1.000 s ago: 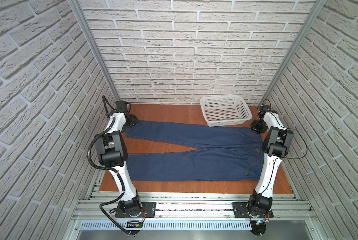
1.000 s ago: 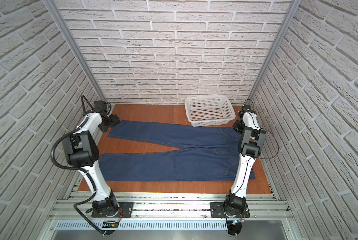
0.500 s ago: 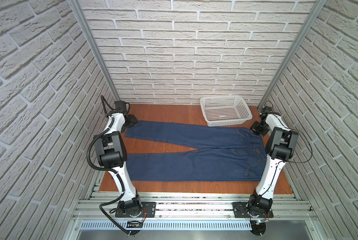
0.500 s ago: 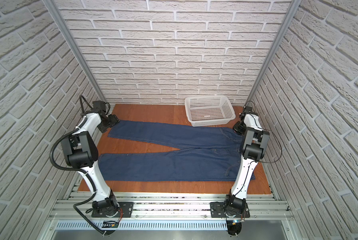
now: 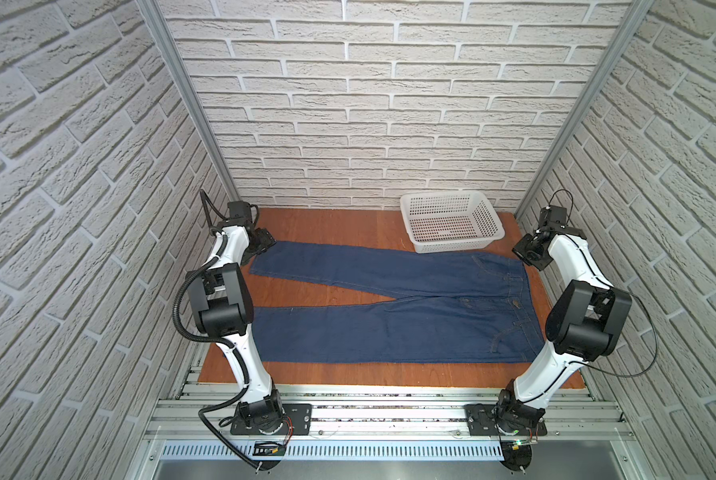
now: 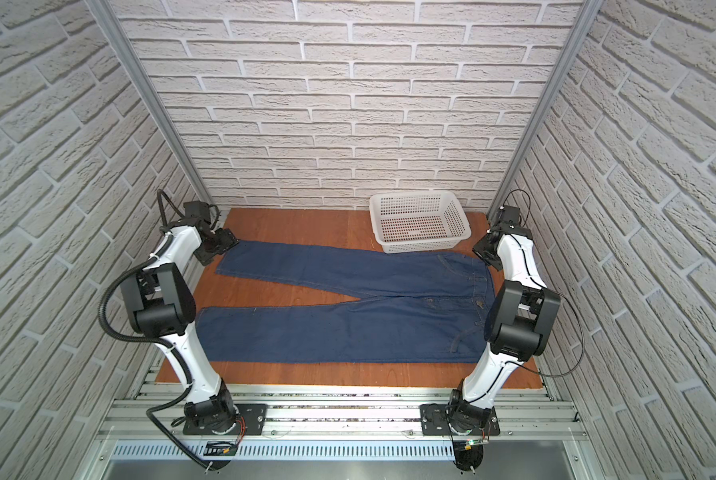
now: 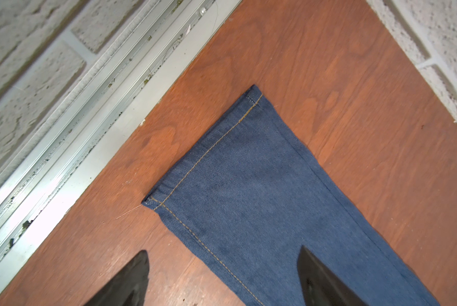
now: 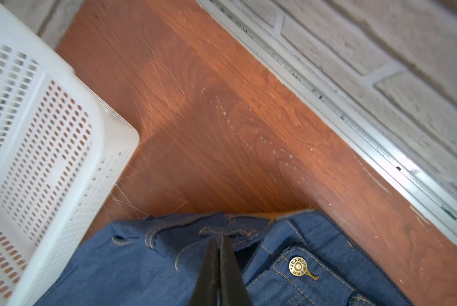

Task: Fold and stack the trousers
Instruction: 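Close left gripper on the hem corner while right grips the waistband by the button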

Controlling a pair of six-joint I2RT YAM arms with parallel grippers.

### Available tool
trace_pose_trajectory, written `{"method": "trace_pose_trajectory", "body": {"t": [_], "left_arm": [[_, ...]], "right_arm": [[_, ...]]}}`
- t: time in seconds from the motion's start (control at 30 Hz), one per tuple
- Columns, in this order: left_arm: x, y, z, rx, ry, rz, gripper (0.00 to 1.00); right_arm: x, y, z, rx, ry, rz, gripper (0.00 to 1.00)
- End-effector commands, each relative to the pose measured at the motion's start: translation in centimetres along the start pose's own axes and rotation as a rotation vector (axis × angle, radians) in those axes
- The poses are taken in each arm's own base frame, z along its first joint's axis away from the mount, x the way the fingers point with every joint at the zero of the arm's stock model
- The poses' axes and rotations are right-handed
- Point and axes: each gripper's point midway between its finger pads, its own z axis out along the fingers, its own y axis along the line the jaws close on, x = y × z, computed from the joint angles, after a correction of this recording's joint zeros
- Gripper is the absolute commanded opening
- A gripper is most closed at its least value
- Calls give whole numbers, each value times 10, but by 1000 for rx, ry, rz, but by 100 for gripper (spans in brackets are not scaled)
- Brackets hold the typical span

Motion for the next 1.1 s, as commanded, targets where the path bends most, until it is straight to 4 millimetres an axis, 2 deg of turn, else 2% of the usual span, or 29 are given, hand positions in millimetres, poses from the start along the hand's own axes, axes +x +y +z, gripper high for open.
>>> {"method": "trace_pose_trajectory", "body": {"t": [0.0, 0.3, 0.47, 0.53, 0.63, 0.77, 0.93, 1.07], "left_arm": [[-10, 6, 2, -2, -6, -11, 87], [-39, 9, 28, -38, 41, -3, 88], [-56, 1, 57, -44, 65, 31, 87], [-56, -2, 76, -38, 99, 34, 85], [-54, -14, 93, 5, 125, 41, 81], [-46, -31, 109, 57, 130, 56, 74], [-41, -29, 120, 16, 128, 78, 80], [-32, -27, 129, -3, 150, 66, 80]], "right_arm": [[-3, 9, -16, -57, -42, 8, 5], [18, 5, -22, -98, -32, 9, 5], [31, 13, -24, -130, -19, -7, 5], [35, 17, -23, -145, -11, -14, 5], [41, 23, -23, -162, 3, -24, 5], [43, 28, -24, -178, 7, -32, 5], [45, 33, -24, -192, 15, -37, 5], [48, 36, -24, -199, 19, -44, 5]]}}
